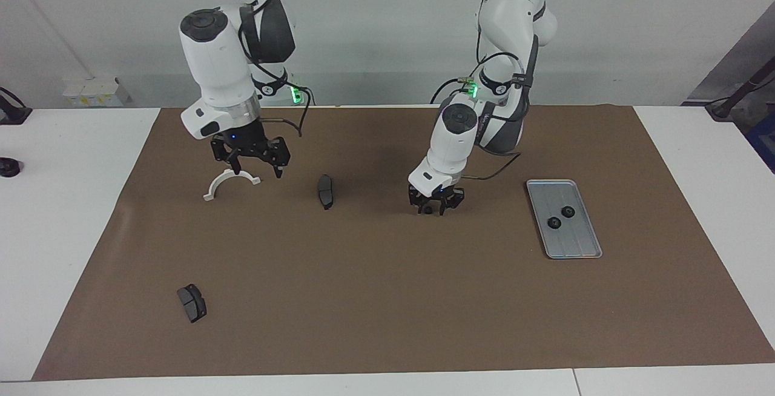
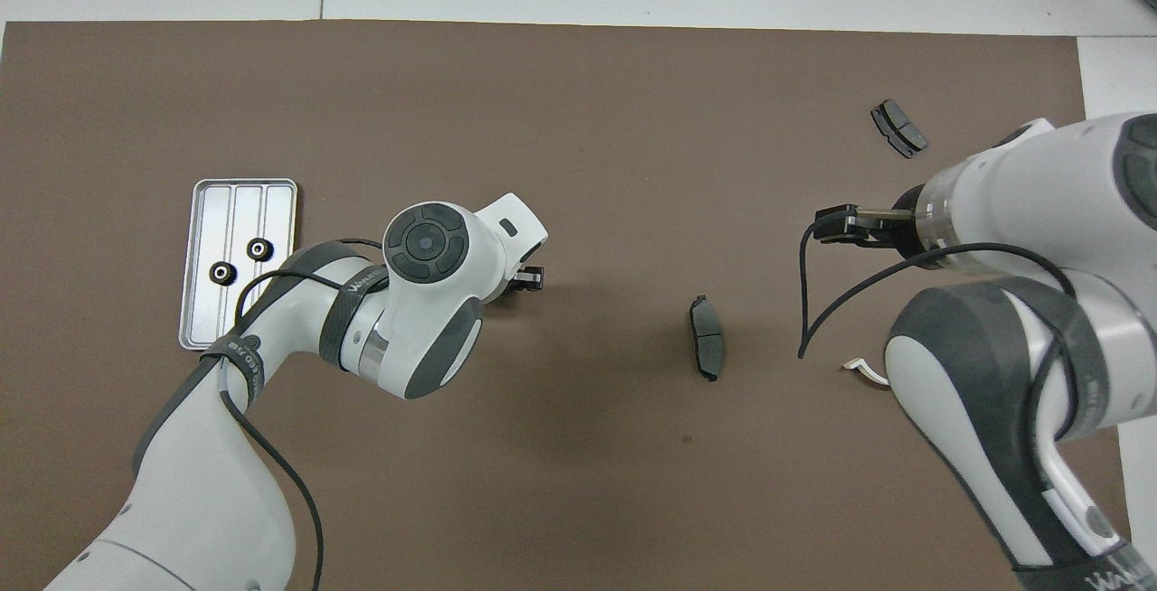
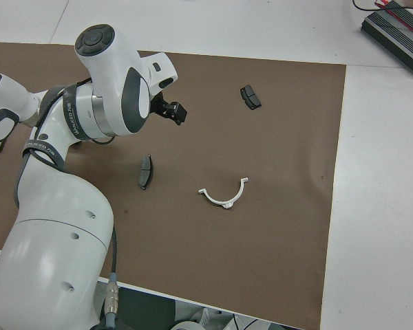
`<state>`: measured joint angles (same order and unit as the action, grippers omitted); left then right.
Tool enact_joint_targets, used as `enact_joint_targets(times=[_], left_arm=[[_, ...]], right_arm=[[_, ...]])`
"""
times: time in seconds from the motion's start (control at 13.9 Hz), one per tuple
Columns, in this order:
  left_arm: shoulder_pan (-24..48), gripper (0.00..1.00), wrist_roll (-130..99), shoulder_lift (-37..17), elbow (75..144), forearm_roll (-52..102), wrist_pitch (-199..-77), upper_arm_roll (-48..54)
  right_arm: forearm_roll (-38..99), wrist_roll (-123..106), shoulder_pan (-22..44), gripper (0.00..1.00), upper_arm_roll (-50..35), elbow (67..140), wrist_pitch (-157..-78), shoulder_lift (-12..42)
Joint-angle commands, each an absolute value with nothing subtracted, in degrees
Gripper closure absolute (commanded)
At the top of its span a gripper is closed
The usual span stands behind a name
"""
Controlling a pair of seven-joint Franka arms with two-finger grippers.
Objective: Pick bearing gear from pile to tray
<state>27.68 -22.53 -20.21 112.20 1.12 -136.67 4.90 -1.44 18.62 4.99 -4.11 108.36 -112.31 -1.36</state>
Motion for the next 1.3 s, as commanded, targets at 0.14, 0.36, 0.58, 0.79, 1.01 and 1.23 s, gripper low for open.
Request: enact_joint_targets(times=[0.14,0.36,0.58,0.79,1.01,1.23], left_arm=[[29.0,0.58,-22.6,-19.3,114.2,1.1,-139.0,3.9],[29.0,0.78,-22.6,-19.3,114.3,1.1,-138.7,3.9],[28.8,1.0,-22.3,-19.3,114.1,1.1,-138.2,3.8],[27.1,1.0,-22.0,-19.7,109.9,1.0,-135.2,3.6],[20.6,1.0,-21.4,-20.6,103.5,0.9,-129.9,3.6],[12.8,1.0,-16.8,-19.5,102.9,1.0,-127.9,3.8]], right_arm=[[0.0,11.0,-0.2,0.0,-4.6,97.0,-100.9,0.0],[-0.7,9.7,-1.1,0.0,-4.5,92.1,-94.6,0.9],[-0.4,9.5,-1.3,0.0,-4.6,91.9,-90.7,-0.5],[-0.2,7.8,-1.1,0.0,-4.7,92.6,-89.6,-1.2],[-0.1,7.9,-0.9,0.0,-4.7,92.7,-89.9,-1.2],[-0.1,7.9,-1.0,0.0,-4.7,92.7,-90.0,-1.2]])
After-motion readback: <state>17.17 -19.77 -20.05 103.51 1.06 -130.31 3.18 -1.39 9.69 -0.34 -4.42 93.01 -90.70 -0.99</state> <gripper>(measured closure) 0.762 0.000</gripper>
